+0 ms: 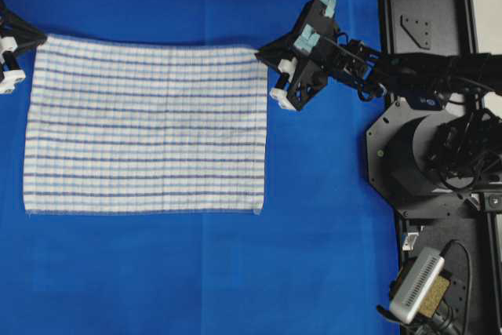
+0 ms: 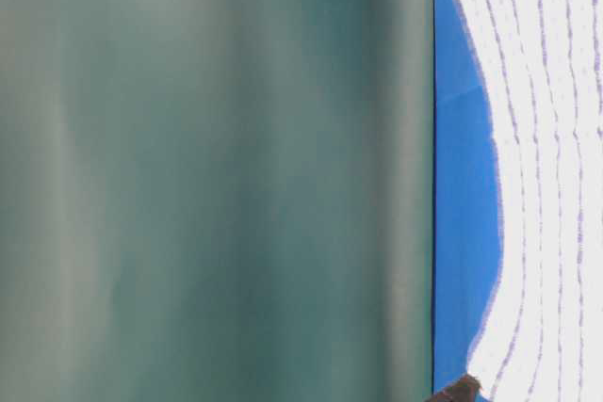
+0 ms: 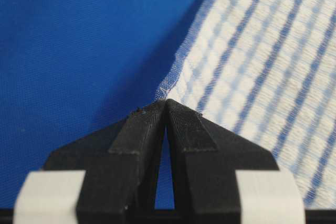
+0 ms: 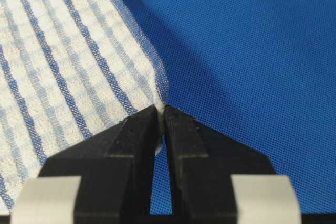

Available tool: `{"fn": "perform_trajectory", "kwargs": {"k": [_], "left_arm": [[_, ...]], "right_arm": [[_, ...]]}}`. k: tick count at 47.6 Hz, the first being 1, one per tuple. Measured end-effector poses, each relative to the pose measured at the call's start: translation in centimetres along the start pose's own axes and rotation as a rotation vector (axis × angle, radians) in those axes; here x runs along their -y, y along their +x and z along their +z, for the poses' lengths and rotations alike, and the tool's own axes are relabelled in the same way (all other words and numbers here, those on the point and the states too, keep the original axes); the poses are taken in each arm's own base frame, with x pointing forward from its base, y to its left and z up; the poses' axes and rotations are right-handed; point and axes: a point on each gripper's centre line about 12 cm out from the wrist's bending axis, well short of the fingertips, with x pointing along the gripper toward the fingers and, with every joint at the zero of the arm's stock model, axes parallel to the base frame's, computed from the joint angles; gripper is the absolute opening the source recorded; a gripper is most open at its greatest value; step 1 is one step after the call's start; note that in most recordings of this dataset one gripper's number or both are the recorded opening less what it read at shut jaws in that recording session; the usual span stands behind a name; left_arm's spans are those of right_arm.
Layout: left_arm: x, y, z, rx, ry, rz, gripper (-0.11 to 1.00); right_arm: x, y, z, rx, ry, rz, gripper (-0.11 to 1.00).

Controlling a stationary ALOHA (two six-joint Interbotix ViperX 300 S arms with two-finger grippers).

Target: Fold the blue towel.

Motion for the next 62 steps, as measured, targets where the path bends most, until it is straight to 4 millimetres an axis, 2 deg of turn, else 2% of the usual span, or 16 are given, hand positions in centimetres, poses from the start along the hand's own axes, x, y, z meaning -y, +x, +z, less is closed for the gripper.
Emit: {"fn": "perform_trajectory", "kwargs": {"k": [5, 15, 31, 44, 52, 62], "left_arm": [[0.7, -0.2, 0.1, 0.0, 0.007, -0.019, 0.02], [3.4, -1.0, 0.3, -0.003, 0.058, -0.099, 0.02], [8.6, -4.3, -0.6, -0.041, 0.094, -0.264, 0.02], [10.9, -6.9, -1.6, -0.041, 0.047, -0.366, 0.02], [12.3, -8.0, -1.8, -0.041, 0.024, -0.429, 0.02], [13.4, -8.5, -2.5, -0.07, 0.015, -0.467, 0.02]], "right_arm": [[-0.7, -0.2, -0.2, -0.017, -0.013, 0.02, 0.17], [-2.4, -1.3, -0.9, -0.066, -0.013, 0.073, 0.17], [-6.5, -5.0, -2.1, -0.078, 0.045, 0.225, 0.17], [-10.1, -7.0, -3.6, -0.136, 0.081, 0.359, 0.17], [-11.3, -7.5, -4.3, -0.167, 0.085, 0.397, 0.17], [-12.5, -7.6, -5.1, -0.207, 0.078, 0.42, 0.17]]}}
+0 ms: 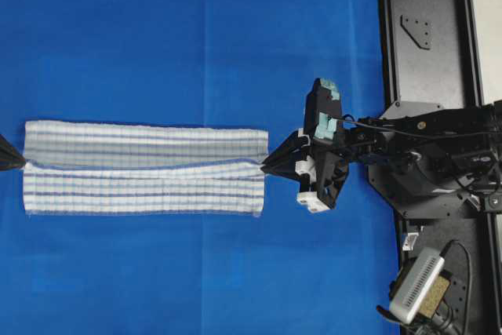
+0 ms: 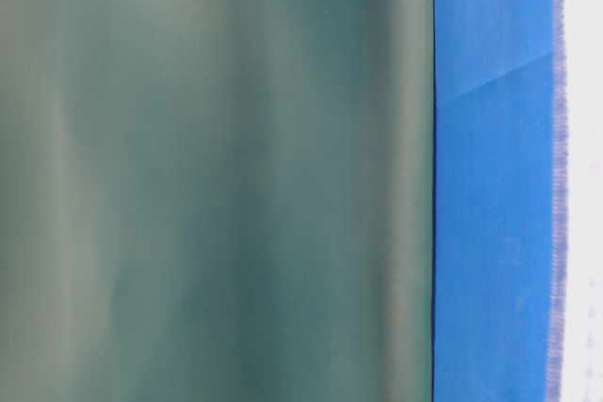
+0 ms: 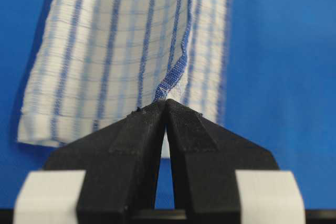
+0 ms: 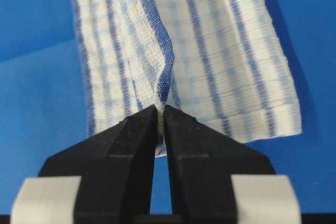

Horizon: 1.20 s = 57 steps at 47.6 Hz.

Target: Fold the blue towel.

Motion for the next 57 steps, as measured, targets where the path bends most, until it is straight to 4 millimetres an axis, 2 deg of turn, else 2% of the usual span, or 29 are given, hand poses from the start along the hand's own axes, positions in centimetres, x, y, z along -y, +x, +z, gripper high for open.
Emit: {"fn": "perform_trajectory", "kwargs": {"k": [12, 31, 34, 37, 46, 48, 50, 57], "left_arm": [[0.4, 0.0, -0.2, -0.01, 0.012, -0.014, 0.02], [0.3, 0.7, -1.1, -0.063, 0.014, 0.002, 0.02], [0.2, 1.0, -1.3, -0.082, 0.014, 0.008, 0.07], [0.2, 1.2, -1.2, -0.092, 0.013, 0.012, 0.19], [0.3, 1.3, -1.0, -0.098, 0.015, 0.012, 0.66], [0.3, 1.3, -1.0, -0.097, 0.022, 0.013, 0.7], [0.3, 1.2, -0.9, -0.093, 0.026, 0.012, 0.69], [-0.4, 0.8, 0.1, -0.063, 0.011, 0.033, 0.63]], "right_arm": [[-1.2, 1.0, -0.5, -0.045, -0.024, 0.014, 0.17], [-1.4, 1.6, -0.7, -0.075, -0.032, 0.007, 0.17], [-1.6, 1.7, -0.8, -0.079, -0.035, 0.009, 0.18], [-1.7, 1.8, -0.8, -0.083, -0.038, 0.011, 0.27], [-2.3, 1.9, -0.8, -0.087, -0.054, 0.025, 0.83], [-2.3, 1.9, -0.7, -0.086, -0.06, 0.026, 0.92], [-2.4, 1.8, -0.6, -0.081, -0.069, 0.03, 0.96], [-2.3, 1.3, 0.0, -0.049, -0.095, 0.04, 0.9]]}}
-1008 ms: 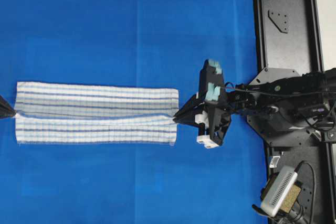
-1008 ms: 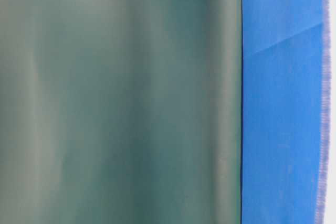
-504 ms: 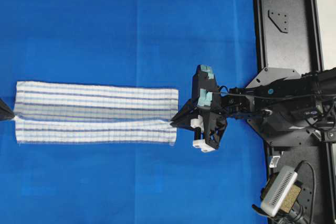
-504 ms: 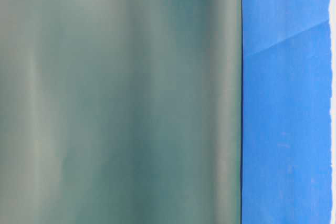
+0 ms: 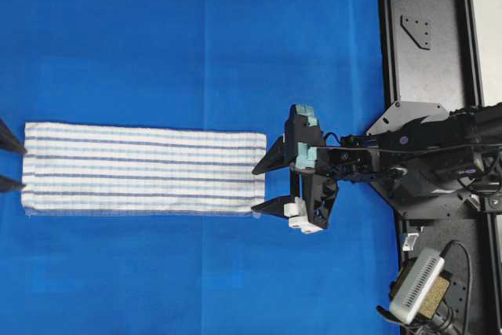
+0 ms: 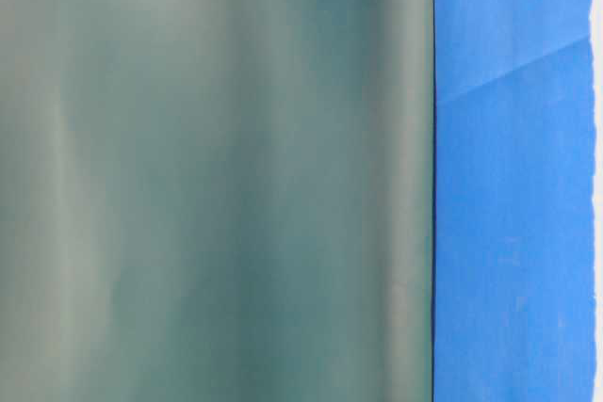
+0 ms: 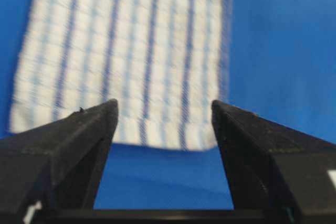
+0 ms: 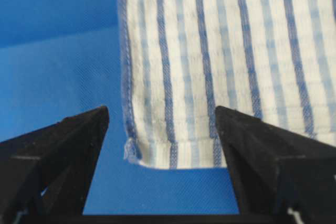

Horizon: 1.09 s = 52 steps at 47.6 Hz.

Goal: Fold the blue towel.
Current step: 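Grasp the two right corners of the folded strip with both grippers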

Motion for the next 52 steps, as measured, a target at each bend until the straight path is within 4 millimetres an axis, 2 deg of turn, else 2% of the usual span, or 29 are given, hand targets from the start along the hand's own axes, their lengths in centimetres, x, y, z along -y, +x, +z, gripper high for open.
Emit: {"fn": "perform_trajectory", "kwargs": {"k": [7, 18, 24, 32, 39, 45, 52], "left_arm": [[-1.6, -0.1, 0.8, 0.019, -0.02, 0.049, 0.62], [-4.4, 0.6, 1.6, 0.011, -0.001, 0.137, 0.62], [-5.4, 1.8, 1.2, -0.028, 0.013, 0.167, 0.62], [-6.8, 3.4, 0.3, -0.07, 0.001, 0.2, 0.62], [-7.5, 4.5, -0.7, -0.098, -0.008, 0.214, 0.61], [-7.7, 5.0, -0.5, -0.093, -0.017, 0.218, 0.49], [-7.8, 5.2, -0.4, -0.1, -0.026, 0.221, 0.16]], "right_arm": [[1.7, -0.6, 1.0, 0.045, 0.019, -0.039, 0.91], [5.5, -0.8, 2.0, 0.068, 0.011, -0.154, 0.9], [7.2, -0.2, 1.6, 0.038, 0.032, -0.211, 0.9], [8.1, 0.9, 0.7, 0.008, 0.034, -0.239, 0.9], [8.9, 1.8, -0.1, 0.01, 0.031, -0.262, 0.85], [9.1, 2.0, -0.3, 0.012, 0.024, -0.268, 0.7], [8.9, 2.1, -0.4, 0.01, 0.01, -0.262, 0.38]]}}
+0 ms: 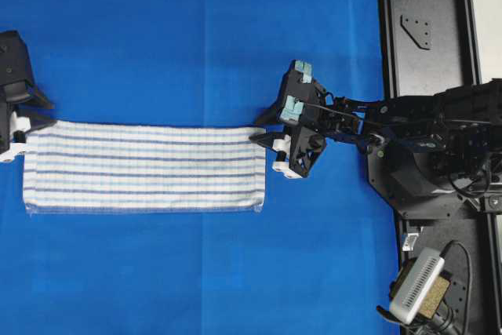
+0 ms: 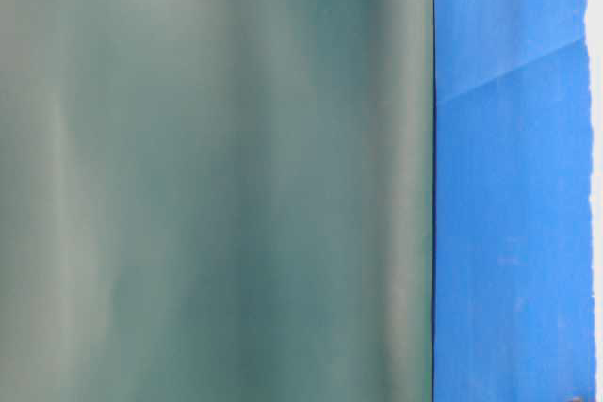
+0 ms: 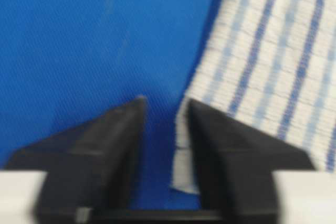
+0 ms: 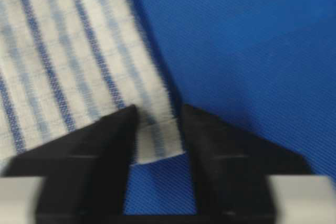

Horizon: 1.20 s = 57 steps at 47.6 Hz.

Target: Fold the blue towel.

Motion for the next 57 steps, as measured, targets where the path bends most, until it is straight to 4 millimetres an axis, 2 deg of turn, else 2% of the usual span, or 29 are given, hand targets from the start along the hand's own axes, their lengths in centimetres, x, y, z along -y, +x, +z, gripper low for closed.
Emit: {"fn": "perform_trajectory", "kwargs": {"k": [4, 7, 24, 31, 44, 57], "left_arm": [[0.4, 0.0, 0.0, -0.006, 0.005, -0.007, 0.02], [0.3, 0.0, -0.1, -0.012, 0.005, -0.007, 0.0], [0.5, -0.9, -0.1, -0.073, 0.009, -0.002, 0.0], [1.1, -2.4, 1.3, -0.072, 0.017, -0.014, 0.0], [3.5, -6.2, 4.8, 0.004, 0.062, -0.076, 0.0], [5.7, -8.0, 5.5, 0.029, 0.092, -0.135, 0.0]], "right_arm": [[-0.2, 0.0, -0.1, -0.002, -0.014, 0.006, 0.24], [-0.3, 0.0, -0.1, -0.002, -0.021, 0.008, 0.19], [-0.6, -0.4, 0.6, 0.017, -0.023, 0.021, 0.19], [-1.3, -1.9, 2.0, 0.043, -0.019, 0.054, 0.19], [-2.7, -5.8, 4.8, 0.105, -0.013, 0.126, 0.19], [-3.1, -7.9, 5.5, 0.125, -0.018, 0.159, 0.19]]}}
